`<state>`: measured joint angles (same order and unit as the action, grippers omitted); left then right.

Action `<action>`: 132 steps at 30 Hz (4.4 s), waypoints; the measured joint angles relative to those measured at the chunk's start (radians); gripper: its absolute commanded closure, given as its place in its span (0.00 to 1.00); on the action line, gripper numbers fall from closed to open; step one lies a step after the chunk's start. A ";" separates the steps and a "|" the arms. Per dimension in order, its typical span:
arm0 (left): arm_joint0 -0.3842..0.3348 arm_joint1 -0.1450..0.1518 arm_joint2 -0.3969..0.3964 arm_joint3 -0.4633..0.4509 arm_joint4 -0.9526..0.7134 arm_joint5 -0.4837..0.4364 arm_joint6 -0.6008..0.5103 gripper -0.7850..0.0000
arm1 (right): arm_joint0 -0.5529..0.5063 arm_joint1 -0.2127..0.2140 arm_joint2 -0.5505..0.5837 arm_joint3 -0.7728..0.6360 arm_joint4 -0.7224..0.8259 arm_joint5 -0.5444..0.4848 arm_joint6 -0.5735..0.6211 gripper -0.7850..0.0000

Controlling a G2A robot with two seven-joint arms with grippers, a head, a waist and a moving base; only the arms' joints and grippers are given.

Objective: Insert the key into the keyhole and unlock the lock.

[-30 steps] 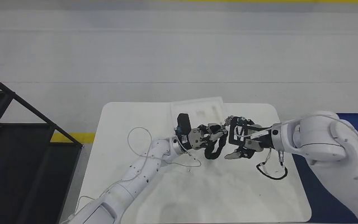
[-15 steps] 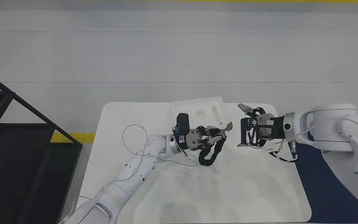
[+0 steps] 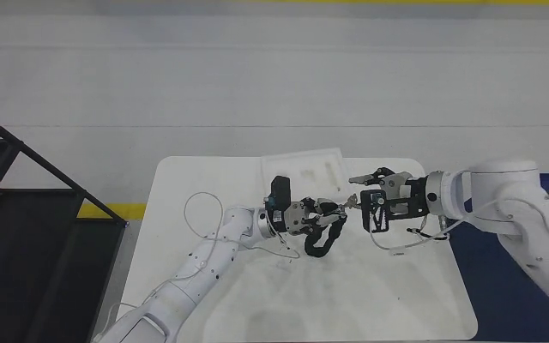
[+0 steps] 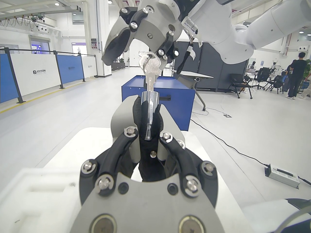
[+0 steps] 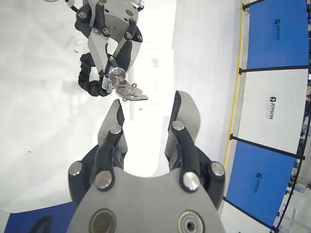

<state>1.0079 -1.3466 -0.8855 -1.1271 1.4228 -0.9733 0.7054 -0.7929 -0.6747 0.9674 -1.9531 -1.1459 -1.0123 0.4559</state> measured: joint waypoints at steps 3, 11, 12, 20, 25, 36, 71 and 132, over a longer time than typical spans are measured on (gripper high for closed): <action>0.001 0.002 -0.002 0.002 -0.004 -0.003 -0.002 1.00 | 0.026 0.012 -0.033 -0.004 -0.012 0.000 -0.039 0.53; 0.004 0.007 -0.003 0.000 -0.007 -0.005 -0.004 1.00 | 0.100 0.044 -0.114 -0.017 0.002 0.000 -0.094 0.56; 0.004 0.007 -0.003 0.000 -0.007 -0.005 -0.004 1.00 | 0.108 0.047 -0.123 -0.018 0.005 0.000 -0.099 0.58; 0.000 0.008 0.004 -0.001 -0.011 -0.008 -0.003 1.00 | 0.167 0.060 -0.201 -0.007 0.014 0.000 -0.131 0.65; -0.002 0.008 0.008 0.001 -0.013 -0.009 -0.005 1.00 | 0.193 0.064 -0.225 0.005 0.014 0.000 -0.148 1.00; -0.006 0.008 0.017 0.004 -0.017 -0.005 -0.001 1.00 | 0.211 0.077 -0.266 0.052 0.122 0.000 -0.130 1.00; 0.004 0.037 0.027 -0.006 0.096 -0.026 -0.074 1.00 | 0.206 0.094 -0.229 0.127 0.934 0.270 0.441 0.00; -0.494 0.448 0.232 0.052 -0.084 -0.039 -0.103 0.00 | 0.305 -0.131 -0.325 0.669 0.549 0.000 -0.196 0.00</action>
<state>0.5138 -0.8981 -0.6539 -1.0747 1.3383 -1.0123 0.6025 -0.4878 -0.8058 0.6428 -1.2842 -0.5970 -1.0123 0.2604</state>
